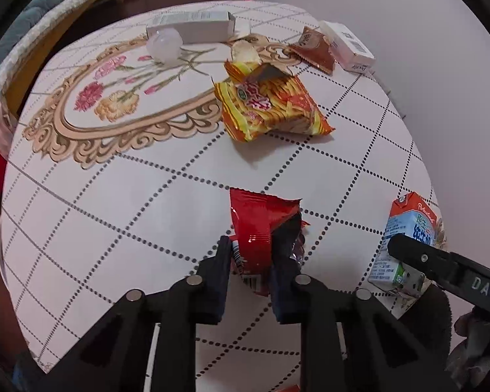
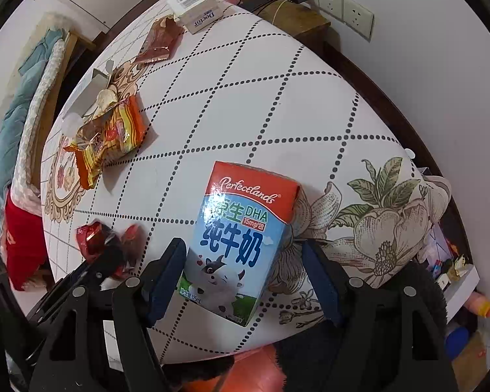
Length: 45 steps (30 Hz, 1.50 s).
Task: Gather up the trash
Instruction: 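Grasp the red wrapper with the left gripper while the right grasps the milk carton, then carry the wrapper and milk carton over the bin and release both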
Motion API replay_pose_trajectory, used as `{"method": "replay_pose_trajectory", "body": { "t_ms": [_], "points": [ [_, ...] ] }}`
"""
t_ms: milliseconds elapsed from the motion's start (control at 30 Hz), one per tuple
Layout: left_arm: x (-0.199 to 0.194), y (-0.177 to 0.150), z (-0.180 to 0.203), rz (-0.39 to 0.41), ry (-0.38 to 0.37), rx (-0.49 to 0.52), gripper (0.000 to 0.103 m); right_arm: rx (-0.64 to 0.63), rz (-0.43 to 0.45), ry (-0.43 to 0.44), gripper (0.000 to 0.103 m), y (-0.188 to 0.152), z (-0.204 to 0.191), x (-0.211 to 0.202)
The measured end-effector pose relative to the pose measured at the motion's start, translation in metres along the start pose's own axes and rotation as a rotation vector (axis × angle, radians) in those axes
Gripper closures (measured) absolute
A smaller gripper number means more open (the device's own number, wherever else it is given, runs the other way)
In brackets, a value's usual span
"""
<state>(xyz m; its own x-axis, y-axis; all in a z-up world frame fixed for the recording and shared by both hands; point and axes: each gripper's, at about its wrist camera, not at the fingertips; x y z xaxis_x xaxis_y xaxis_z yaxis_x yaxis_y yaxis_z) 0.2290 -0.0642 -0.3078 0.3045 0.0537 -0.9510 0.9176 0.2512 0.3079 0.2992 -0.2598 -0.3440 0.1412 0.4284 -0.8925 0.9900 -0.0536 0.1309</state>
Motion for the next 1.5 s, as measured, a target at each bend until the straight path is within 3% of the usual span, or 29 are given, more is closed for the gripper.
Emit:
{"method": "replay_pose_trajectory", "body": {
  "t_ms": [100,167,433,667,900,1133,1333,1500],
  "points": [
    [-0.006,-0.004,-0.006,0.021,0.039,0.004,0.091,-0.035,0.020,-0.032,0.030,0.002,-0.008,0.004],
    [-0.011,-0.007,-0.011,0.039,0.069,0.000,0.092,-0.068,0.046,-0.072,0.039,0.003,-0.016,0.006],
    [-0.048,-0.020,-0.050,0.110,0.142,-0.055,0.092,-0.152,0.079,-0.024,0.041,-0.011,-0.036,-0.005],
    [-0.091,-0.023,-0.100,0.185,0.188,-0.116,0.092,-0.299,0.107,0.027,0.041,-0.028,-0.089,-0.024],
    [-0.142,-0.023,-0.162,0.274,0.228,-0.187,0.092,-0.452,0.133,0.159,0.042,-0.046,-0.175,-0.044],
    [-0.177,-0.026,-0.243,0.333,0.296,-0.258,0.092,-0.603,0.110,0.276,0.042,-0.068,-0.284,-0.041],
    [-0.174,-0.034,-0.326,0.322,0.371,-0.350,0.092,-0.732,0.052,0.322,0.042,-0.094,-0.379,-0.001],
    [-0.141,-0.049,-0.408,0.238,0.364,-0.478,0.092,-0.832,-0.039,0.318,0.042,-0.125,-0.449,0.058]
  ]
}}
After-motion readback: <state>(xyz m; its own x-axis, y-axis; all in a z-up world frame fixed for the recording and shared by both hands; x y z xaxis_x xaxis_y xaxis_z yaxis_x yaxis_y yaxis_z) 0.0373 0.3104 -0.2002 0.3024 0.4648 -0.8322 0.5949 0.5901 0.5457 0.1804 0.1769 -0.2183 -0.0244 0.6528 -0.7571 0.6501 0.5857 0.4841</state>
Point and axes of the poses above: each gripper's, at about its wrist camera, not at the fingertips, and x roughly the way its jaws point, z to its right, y to its top, and after that the axes turned 8 degrees about y, right-handed
